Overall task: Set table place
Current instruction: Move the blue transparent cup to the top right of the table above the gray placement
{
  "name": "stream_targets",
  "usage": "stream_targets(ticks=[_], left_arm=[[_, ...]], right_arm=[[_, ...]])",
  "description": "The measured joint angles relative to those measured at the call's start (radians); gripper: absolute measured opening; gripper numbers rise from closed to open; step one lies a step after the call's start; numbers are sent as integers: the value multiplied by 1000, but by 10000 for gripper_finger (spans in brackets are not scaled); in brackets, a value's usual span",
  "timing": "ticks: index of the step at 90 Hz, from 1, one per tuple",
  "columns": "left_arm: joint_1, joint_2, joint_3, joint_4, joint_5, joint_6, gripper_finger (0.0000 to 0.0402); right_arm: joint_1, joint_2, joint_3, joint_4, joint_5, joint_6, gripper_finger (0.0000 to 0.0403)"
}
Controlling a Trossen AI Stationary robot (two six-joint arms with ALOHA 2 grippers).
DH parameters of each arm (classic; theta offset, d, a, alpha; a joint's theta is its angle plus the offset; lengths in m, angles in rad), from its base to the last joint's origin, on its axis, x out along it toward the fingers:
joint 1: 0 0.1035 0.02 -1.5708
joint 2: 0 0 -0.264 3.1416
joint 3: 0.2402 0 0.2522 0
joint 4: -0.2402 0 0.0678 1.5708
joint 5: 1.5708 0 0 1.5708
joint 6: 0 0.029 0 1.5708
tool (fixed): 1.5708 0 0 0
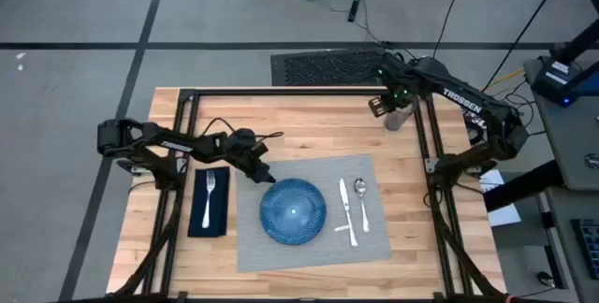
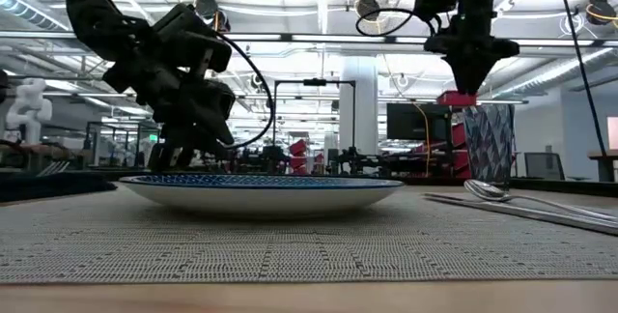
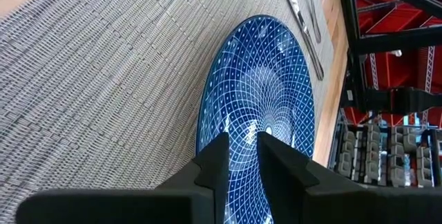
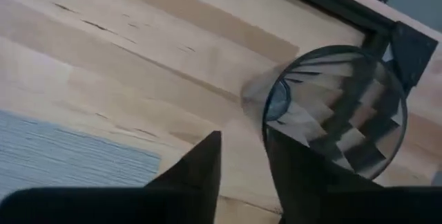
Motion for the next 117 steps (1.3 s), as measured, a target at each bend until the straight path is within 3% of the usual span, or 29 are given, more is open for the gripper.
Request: stream_targets(ticks=[18, 58, 68, 82, 117], left_arm=[[0, 0, 0, 0, -1, 10, 60], [0, 0, 0, -14, -4, 29, 60], [0, 0, 0, -30, -4, 29, 60], [0, 0, 0, -47, -4, 35, 60], [0, 0, 0, -46, -3, 36, 60]], right_arm=[[-28, 0, -5, 7, 52, -1, 156], [-45, 31, -187, 110, -12, 9, 154], [-39, 31, -226, 141, -12, 7, 121], [9, 30, -236, 169, -27, 4, 14], [245, 27, -233, 242, -71, 194, 2]])
